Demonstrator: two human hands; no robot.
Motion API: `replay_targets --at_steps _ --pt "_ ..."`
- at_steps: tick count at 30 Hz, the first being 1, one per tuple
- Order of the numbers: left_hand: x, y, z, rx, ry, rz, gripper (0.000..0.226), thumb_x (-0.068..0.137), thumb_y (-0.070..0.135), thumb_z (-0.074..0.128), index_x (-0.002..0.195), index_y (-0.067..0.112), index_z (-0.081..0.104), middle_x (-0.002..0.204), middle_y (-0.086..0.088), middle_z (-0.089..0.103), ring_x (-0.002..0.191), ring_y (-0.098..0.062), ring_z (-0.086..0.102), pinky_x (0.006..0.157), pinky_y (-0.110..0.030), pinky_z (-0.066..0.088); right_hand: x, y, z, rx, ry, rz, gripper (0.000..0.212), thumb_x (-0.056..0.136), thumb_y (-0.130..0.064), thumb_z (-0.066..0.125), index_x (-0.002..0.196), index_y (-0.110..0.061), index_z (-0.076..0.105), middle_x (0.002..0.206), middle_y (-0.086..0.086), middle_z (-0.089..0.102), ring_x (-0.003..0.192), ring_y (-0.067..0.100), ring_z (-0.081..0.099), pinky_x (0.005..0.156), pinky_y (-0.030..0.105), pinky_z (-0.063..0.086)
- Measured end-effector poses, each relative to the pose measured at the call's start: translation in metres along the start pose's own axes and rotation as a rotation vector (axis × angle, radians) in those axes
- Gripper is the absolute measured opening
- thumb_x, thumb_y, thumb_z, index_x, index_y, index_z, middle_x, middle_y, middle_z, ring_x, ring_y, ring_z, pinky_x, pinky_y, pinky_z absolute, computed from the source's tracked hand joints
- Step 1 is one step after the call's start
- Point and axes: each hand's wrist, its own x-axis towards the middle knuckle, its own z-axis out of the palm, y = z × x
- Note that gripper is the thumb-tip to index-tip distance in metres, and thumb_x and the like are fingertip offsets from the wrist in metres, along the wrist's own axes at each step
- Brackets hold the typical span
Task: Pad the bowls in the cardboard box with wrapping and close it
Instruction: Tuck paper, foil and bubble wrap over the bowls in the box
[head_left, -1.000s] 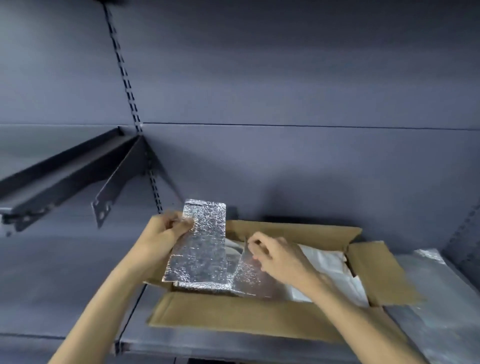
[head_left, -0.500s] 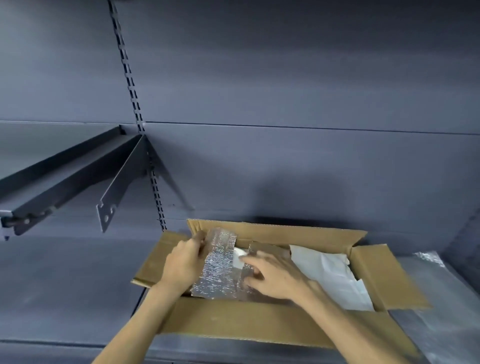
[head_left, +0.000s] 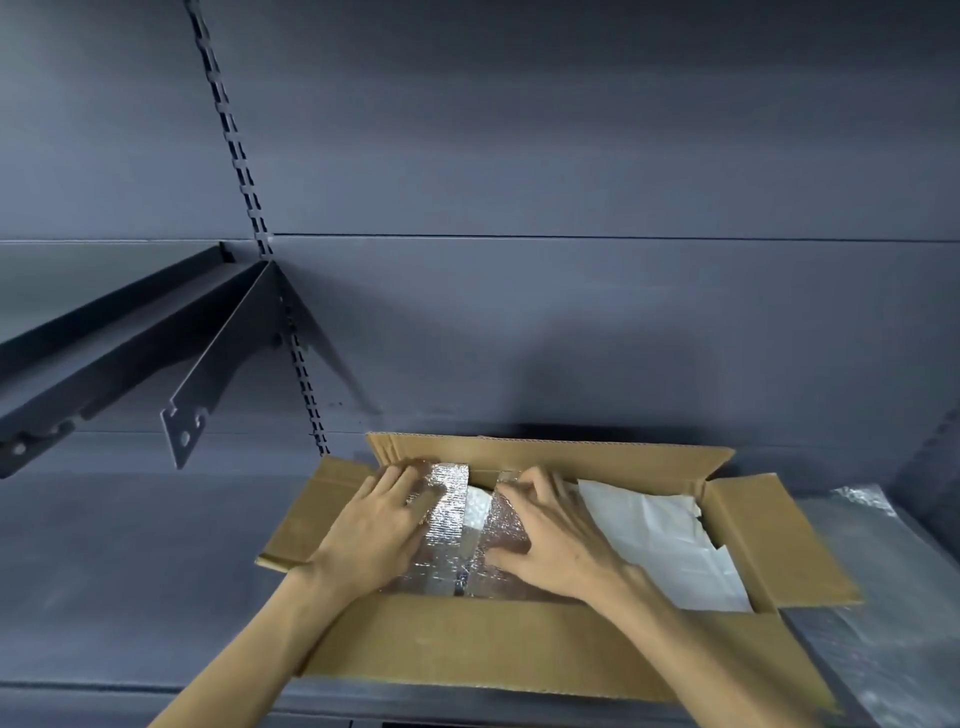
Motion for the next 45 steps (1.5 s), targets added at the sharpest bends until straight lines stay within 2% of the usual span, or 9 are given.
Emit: replay_targets --at_steps 8,14,20,27,31,34,38,42,45 --pt "0.000 0.005 0.008 -0.170 -0.289 -0.051 0.071 0.097 0.067 0.029 0.159 0.035 0.017 0.155 0.007 0.030 0.141 -0.019 0.032 0.119 -0.037 0.028 -0.003 -0.003 0.004 0.053 -0.051 -0.055 0.094 0.084 -0.066 0.056 0.161 -0.022 0.022 0.154 -0.009 0.027 0.144 0.016 0.024 0.116 0.046 0.027" --pt "0.007 0.007 0.011 -0.193 -0.568 -0.089 0.075 0.096 0.073 0.002 0.158 0.036 -0.017 0.165 0.008 -0.026 0.149 -0.014 -0.033 0.124 -0.041 -0.017 -0.004 -0.005 0.004 0.128 -0.093 -0.107 0.082 0.097 -0.053 0.052 0.162 -0.016 0.018 0.160 -0.008 0.021 0.150 0.012 0.016 0.120 0.040 0.021" --pt "0.010 0.009 0.012 -0.225 -0.675 -0.112 0.087 0.077 0.093 -0.006 0.149 0.050 -0.027 0.159 0.013 -0.037 0.146 -0.013 -0.038 0.125 -0.047 -0.013 -0.002 -0.001 0.001 -0.111 -0.103 -0.008 0.060 0.105 -0.040 0.036 0.157 -0.010 0.030 0.166 0.001 0.021 0.151 0.021 0.018 0.119 0.044 0.026" --pt "0.004 0.012 0.010 -0.324 -0.557 -0.119 0.087 0.084 0.091 0.005 0.155 0.047 -0.020 0.167 0.010 -0.022 0.150 -0.011 -0.031 0.124 -0.046 -0.015 -0.002 -0.003 0.008 -0.038 -0.307 0.005 0.064 0.110 -0.042 0.027 0.163 -0.009 0.014 0.172 0.005 0.004 0.158 0.020 0.001 0.126 0.038 0.002" --pt "0.003 0.015 -0.004 -0.219 -0.273 -0.082 0.074 0.093 0.077 0.007 0.157 0.043 0.022 0.167 0.005 0.020 0.156 -0.017 0.005 0.127 -0.048 0.001 -0.003 0.001 0.007 -0.035 -0.149 -0.051 0.057 0.110 -0.037 0.031 0.159 -0.007 0.027 0.168 0.005 0.020 0.156 0.018 0.009 0.126 0.037 0.003" --pt "0.010 0.026 -0.014 -0.218 -0.158 -0.055 0.066 0.102 0.065 0.013 0.156 0.033 0.033 0.165 0.002 0.029 0.155 -0.018 0.015 0.127 -0.048 0.009 -0.006 0.001 -0.002 -0.010 -0.006 -0.104 0.050 0.109 -0.028 0.036 0.153 -0.005 0.039 0.161 0.006 0.036 0.153 0.020 0.020 0.127 0.039 0.011" --pt "0.027 0.056 -0.019 -0.259 -0.164 -0.002 0.064 0.103 0.064 0.017 0.160 0.035 0.023 0.166 -0.001 0.024 0.156 -0.019 0.012 0.126 -0.052 0.008 -0.014 0.009 -0.024 0.039 0.172 -0.130 0.041 0.105 -0.018 0.043 0.144 -0.007 0.053 0.148 0.004 0.049 0.138 0.022 0.041 0.119 0.033 0.027" --pt "0.038 0.068 -0.001 -0.273 -0.441 -0.032 0.067 0.092 0.081 0.010 0.153 0.059 -0.007 0.169 0.008 -0.015 0.155 -0.017 -0.019 0.121 -0.061 -0.011 -0.042 0.044 -0.055 0.055 0.283 -0.066 0.041 0.103 -0.018 0.045 0.141 -0.012 0.058 0.142 -0.002 0.053 0.131 0.019 0.047 0.115 0.036 0.035" --pt "0.037 0.061 0.017 -0.487 -0.577 -0.076 0.080 0.080 0.094 0.017 0.143 0.066 -0.024 0.163 0.018 -0.029 0.147 -0.009 -0.036 0.121 -0.052 -0.019 -0.072 0.091 -0.081 0.095 0.381 0.084 0.038 0.102 -0.011 0.050 0.138 -0.016 0.061 0.138 -0.004 0.055 0.130 0.019 0.049 0.111 0.039 0.039"
